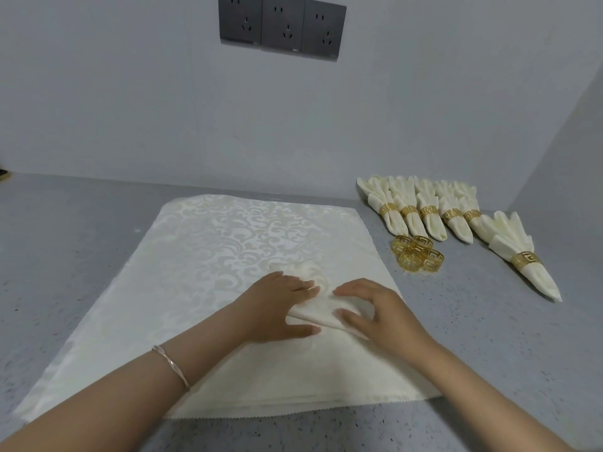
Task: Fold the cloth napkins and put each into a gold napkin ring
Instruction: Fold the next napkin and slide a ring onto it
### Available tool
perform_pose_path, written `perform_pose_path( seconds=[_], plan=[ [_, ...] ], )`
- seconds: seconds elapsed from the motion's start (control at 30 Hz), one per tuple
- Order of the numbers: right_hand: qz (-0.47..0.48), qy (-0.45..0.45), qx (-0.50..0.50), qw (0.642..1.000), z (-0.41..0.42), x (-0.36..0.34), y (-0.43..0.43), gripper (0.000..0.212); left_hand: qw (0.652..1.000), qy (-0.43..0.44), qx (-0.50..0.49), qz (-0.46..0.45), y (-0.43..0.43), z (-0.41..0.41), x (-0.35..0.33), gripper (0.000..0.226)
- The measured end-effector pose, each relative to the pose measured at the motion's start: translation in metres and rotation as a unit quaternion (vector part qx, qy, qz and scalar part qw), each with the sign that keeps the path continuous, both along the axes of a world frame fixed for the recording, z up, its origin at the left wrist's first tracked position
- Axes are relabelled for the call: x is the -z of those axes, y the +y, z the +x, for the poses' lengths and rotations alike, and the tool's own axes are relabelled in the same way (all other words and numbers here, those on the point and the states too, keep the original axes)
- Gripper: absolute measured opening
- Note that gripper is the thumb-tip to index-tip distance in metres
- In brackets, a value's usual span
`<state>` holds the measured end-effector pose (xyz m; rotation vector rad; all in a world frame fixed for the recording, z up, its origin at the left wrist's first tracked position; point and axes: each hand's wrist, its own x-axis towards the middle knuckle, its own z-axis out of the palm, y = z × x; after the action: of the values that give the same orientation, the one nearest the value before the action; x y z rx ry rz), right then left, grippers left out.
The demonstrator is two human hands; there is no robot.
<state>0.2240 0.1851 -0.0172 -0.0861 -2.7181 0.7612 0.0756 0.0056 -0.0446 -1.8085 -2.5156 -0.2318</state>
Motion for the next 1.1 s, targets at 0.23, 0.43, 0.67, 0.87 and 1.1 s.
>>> perform_pose_path(
  seconds=[0.23,0.43,0.67,0.87,1.1],
  plan=[
    [0.214,0.024,-0.01,0.977,0.005,0.022,-0.011,0.02,0.999,-0.045,0.014,0.027,0.001,-0.015,-0.013,0.079],
    [0.015,0.003,0.079,0.997,0.0,0.01,-0.004,0.008,0.954,-0.257,-0.074,0.131,0.002,-0.046,-0.014,0.051],
    [-0.254,-0.045,0.139,0.956,-0.016,0.008,0.015,0.013,0.92,-0.326,-0.131,0.174,0.029,-0.057,-0.022,0.038],
    [-0.256,-0.071,0.16,0.951,-0.024,0.006,0.021,0.017,0.924,-0.264,-0.2,0.19,0.042,-0.058,-0.01,0.027],
    [-0.207,-0.099,0.172,0.958,-0.031,0.006,0.024,0.025,0.963,-0.019,-0.041,0.265,0.044,-0.034,-0.02,0.043]
  ],
)
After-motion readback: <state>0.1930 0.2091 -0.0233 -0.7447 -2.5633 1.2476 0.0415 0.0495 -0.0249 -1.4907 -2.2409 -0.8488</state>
